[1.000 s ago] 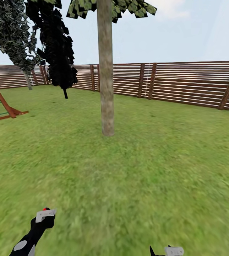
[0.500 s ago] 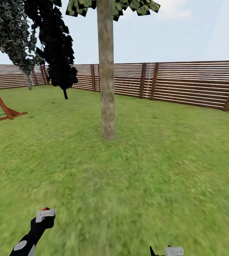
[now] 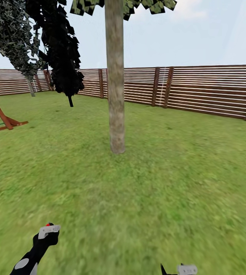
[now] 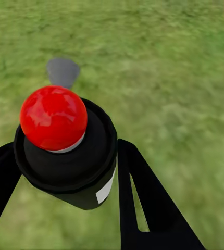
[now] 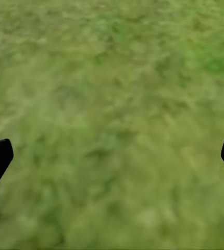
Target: In the garden, pick up the pesticide atomizer on the floor and spray pesticide onto both trees until each tree trunk is fully covered.
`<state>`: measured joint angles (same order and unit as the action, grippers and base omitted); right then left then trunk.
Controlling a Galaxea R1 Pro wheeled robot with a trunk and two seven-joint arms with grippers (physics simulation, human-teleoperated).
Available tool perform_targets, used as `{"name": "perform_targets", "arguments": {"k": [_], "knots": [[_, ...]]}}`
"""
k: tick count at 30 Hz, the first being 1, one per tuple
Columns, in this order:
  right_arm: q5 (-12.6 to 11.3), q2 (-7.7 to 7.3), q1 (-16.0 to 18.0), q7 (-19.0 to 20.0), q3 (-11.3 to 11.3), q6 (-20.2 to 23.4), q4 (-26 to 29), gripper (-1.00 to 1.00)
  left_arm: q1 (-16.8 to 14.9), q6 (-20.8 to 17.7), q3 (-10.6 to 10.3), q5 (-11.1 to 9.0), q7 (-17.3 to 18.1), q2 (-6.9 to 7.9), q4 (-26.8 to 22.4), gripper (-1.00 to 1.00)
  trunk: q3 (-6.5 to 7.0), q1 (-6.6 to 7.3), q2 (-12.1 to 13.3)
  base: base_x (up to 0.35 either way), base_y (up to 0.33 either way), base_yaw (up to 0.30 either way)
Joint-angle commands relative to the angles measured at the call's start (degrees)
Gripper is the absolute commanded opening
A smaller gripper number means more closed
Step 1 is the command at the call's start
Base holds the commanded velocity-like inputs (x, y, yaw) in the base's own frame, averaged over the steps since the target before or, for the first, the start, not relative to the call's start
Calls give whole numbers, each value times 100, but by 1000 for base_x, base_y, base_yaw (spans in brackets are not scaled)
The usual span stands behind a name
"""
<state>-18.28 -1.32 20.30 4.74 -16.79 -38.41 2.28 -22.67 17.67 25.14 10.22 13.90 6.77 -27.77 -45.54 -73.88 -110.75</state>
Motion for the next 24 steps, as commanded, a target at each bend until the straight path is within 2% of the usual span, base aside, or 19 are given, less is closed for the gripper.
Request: {"name": "perform_targets", "arguments": {"k": [1, 24], "knots": [[0, 0, 0, 0, -1, 0, 0, 100, 0, 0, 0, -2, -1, 0, -1, -100, 0, 0, 0, 338, 0, 0], [0, 7, 0, 1, -9, 0, 0, 100, 0, 0, 5, -2, -1, 0, -1, -100, 0, 0, 0, 337, 0, 0]]}}
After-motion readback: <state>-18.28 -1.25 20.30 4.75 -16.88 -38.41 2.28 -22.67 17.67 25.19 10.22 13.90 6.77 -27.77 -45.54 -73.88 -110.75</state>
